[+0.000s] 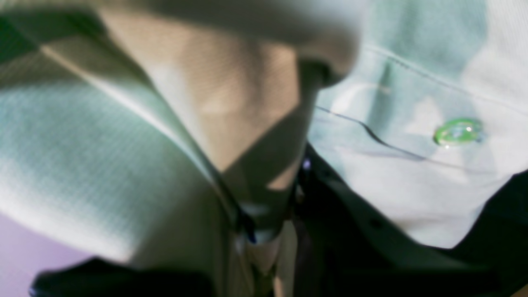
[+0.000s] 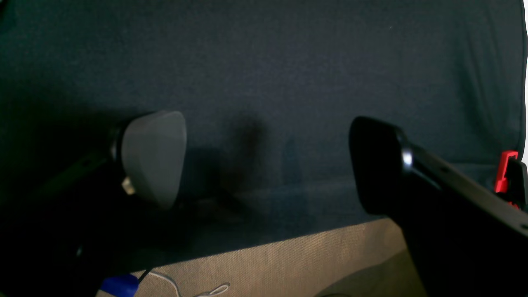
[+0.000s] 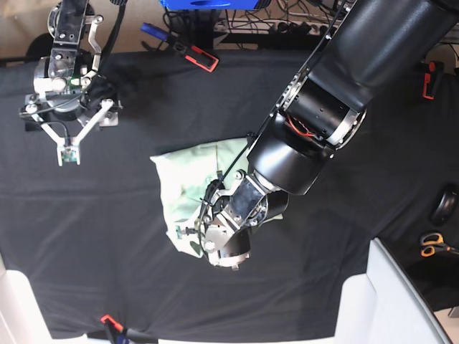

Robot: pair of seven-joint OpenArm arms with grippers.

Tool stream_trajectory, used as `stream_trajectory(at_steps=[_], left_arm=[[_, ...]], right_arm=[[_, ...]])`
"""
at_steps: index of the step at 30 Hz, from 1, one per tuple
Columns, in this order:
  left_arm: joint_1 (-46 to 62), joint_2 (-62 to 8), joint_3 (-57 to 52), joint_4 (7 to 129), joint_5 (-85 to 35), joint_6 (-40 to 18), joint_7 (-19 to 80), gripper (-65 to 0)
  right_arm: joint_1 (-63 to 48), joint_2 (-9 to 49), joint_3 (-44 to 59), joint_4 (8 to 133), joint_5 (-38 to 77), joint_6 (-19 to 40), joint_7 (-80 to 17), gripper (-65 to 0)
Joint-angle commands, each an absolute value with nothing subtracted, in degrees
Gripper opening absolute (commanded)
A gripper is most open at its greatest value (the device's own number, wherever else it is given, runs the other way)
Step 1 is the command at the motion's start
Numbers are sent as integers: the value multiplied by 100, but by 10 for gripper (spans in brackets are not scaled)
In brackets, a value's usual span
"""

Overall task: Fold the T-shirt properly
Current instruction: 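Press and flatten the bundle with the left gripper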

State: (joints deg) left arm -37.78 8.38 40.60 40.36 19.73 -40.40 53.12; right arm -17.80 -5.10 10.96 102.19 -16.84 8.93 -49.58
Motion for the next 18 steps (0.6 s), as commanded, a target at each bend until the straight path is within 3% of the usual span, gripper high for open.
stream_trajectory(at_steps=[1,4,5,12,15,16,18], left_arm=[[-4048,900,4057,4136,2062,-4000,5341,-650],[-4171,900,4057,4136,2062,-4000,5341,-647],[-4251,900,4057,4119,2062,-4000,5341,-611],[-4400,900,4101,4101,2062,-4000,5341,-208],[-4391,900,4620,4092,2053,-4000,5341,-35],[-4391,900,4796,4092,2035,-4000,5341,0],[-4391,900,4989,4136,2044,-4000,5341,0]], right_arm=[[-1754,-514,1095,10308,-1727,866,-4875,-55],[-1754,-514,1095,10246,-1727,866,-4875,-55],[-1745,-514,1095,10185,-1727,866,-4875,-55],[-1736,-514,1095,10062,-1727,866,-4866,-55],[-1727,-514,1095,10062,-1727,866,-4866,-55],[-1727,-514,1086,10062,-1727,866,-4866,-55],[-1719,-514,1086,10062,-1727,866,-4866,-55]])
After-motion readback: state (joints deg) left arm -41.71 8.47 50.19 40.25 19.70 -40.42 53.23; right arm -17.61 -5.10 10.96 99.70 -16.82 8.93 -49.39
